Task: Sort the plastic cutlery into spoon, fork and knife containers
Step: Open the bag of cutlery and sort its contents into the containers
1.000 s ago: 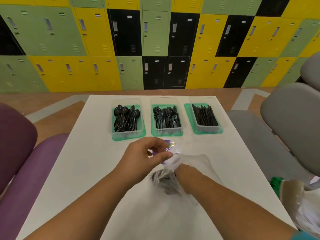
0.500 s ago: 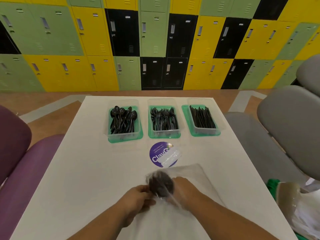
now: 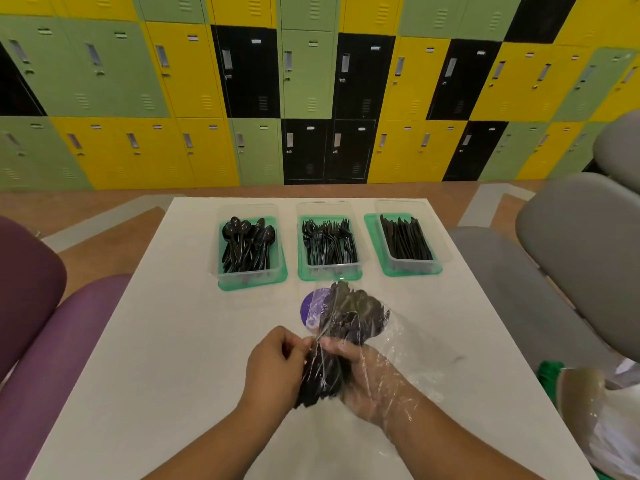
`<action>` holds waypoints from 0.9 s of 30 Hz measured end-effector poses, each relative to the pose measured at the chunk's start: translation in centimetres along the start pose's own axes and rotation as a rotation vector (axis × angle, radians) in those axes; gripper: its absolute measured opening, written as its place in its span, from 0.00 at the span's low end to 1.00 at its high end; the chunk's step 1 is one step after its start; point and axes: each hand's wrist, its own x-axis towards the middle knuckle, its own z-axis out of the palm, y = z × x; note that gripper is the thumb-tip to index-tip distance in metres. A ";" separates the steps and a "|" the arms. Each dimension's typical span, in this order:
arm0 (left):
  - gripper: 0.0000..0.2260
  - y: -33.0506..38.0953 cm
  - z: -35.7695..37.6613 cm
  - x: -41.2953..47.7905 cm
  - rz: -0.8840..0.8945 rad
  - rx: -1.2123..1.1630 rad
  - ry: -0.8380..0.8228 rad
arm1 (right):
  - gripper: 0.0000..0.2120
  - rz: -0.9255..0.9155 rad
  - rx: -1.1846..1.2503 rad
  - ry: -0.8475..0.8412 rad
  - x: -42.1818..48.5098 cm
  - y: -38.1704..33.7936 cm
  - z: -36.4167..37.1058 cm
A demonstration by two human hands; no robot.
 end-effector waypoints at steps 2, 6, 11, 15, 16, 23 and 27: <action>0.10 0.5 0.2 0.0 0.106 0.106 0.010 | 0.21 0.000 0.008 0.024 0.1 -0.4 0.2; 0.10 0.4 -0.2 0.5 0.179 0.165 -0.020 | 0.19 -0.026 0.038 0.044 0.1 -1.1 0.3; 0.07 0.7 -0.9 1.0 0.284 0.256 -0.067 | 0.21 -0.049 0.166 -0.002 -0.7 -1.5 0.0; 0.07 0.6 -2.0 1.9 0.285 0.264 -0.133 | 0.20 -0.045 0.143 -0.028 -1.3 -1.7 0.1; 0.07 0.5 -2.3 2.2 0.292 0.273 -0.137 | 0.23 -0.045 0.145 -0.040 -1.4 -1.8 0.1; 0.08 -0.8 -3.3 2.9 0.291 0.280 -0.111 | 0.05 0.027 -0.061 0.034 -2.2 -3.1 -0.8; 0.07 -2.2 -3.5 3.3 0.222 0.232 -0.083 | 0.05 0.076 -0.247 0.158 -2.4 -3.6 -1.8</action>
